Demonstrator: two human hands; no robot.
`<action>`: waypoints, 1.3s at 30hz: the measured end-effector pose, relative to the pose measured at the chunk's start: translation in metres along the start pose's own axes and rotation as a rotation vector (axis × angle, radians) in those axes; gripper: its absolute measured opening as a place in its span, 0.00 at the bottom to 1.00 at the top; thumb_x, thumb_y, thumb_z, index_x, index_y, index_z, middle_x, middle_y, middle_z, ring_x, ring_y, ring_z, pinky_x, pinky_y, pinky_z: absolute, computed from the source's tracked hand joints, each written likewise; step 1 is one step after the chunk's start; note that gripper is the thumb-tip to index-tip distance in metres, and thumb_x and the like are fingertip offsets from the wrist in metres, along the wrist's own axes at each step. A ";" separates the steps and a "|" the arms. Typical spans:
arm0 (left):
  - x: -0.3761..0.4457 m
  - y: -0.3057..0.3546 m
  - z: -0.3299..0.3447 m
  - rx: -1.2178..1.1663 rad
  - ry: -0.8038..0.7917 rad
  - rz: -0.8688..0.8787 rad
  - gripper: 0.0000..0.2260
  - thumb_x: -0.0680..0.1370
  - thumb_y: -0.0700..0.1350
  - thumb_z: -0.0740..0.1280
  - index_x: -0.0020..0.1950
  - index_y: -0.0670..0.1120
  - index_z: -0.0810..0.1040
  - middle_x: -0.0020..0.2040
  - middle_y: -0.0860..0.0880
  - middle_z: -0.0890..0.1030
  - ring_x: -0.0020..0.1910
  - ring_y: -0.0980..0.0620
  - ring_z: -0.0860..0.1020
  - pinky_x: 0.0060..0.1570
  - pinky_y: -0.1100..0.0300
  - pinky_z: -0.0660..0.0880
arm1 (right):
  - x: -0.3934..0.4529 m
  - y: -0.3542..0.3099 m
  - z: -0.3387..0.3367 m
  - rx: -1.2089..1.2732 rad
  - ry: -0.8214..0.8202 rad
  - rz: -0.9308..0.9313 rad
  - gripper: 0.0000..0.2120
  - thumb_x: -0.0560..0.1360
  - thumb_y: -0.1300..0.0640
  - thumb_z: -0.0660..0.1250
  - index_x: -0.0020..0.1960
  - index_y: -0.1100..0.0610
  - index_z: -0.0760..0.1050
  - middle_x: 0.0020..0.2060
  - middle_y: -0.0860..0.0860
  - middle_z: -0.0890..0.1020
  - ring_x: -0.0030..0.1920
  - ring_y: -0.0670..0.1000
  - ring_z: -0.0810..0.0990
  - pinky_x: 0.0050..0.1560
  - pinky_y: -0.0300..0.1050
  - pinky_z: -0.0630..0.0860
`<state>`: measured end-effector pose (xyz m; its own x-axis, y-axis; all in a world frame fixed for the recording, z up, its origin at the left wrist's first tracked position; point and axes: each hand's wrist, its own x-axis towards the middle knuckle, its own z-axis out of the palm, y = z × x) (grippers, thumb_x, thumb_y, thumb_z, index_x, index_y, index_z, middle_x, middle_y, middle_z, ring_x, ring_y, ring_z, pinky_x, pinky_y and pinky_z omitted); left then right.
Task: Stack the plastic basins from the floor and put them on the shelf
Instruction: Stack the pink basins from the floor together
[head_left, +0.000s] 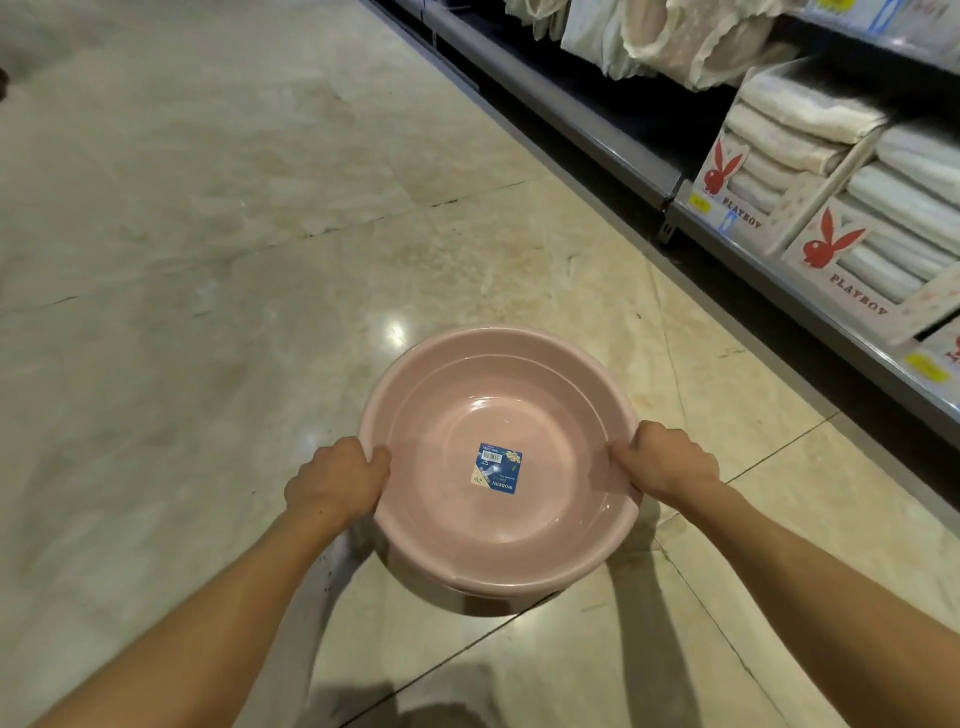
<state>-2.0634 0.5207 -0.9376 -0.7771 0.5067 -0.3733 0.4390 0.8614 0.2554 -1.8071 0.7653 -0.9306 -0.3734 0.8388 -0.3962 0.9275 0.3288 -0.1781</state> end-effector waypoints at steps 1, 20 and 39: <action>0.001 0.000 0.000 0.001 0.006 0.006 0.19 0.81 0.60 0.55 0.47 0.48 0.77 0.39 0.49 0.79 0.36 0.49 0.78 0.38 0.56 0.76 | 0.001 0.000 0.000 0.000 -0.001 -0.004 0.13 0.74 0.41 0.58 0.46 0.50 0.73 0.37 0.48 0.80 0.36 0.50 0.78 0.35 0.46 0.69; -0.131 -0.056 -0.244 -0.126 0.182 -0.268 0.21 0.82 0.60 0.52 0.48 0.46 0.75 0.43 0.46 0.78 0.43 0.41 0.78 0.51 0.50 0.75 | -0.101 -0.172 -0.181 0.096 0.111 -0.129 0.12 0.70 0.42 0.62 0.40 0.52 0.73 0.34 0.51 0.79 0.33 0.54 0.76 0.39 0.49 0.74; -0.610 -0.360 -0.563 -0.467 0.481 -1.241 0.23 0.84 0.61 0.52 0.50 0.45 0.77 0.42 0.45 0.83 0.41 0.44 0.81 0.47 0.51 0.77 | -0.616 -0.658 -0.309 -0.184 -0.207 -1.094 0.13 0.75 0.44 0.61 0.45 0.54 0.73 0.35 0.49 0.74 0.34 0.54 0.73 0.40 0.48 0.68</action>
<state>-2.0010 -0.1181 -0.3000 -0.6600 -0.7054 -0.2583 -0.7494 0.5937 0.2932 -2.1814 0.1662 -0.2906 -0.9670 -0.0220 -0.2538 0.0822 0.9161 -0.3925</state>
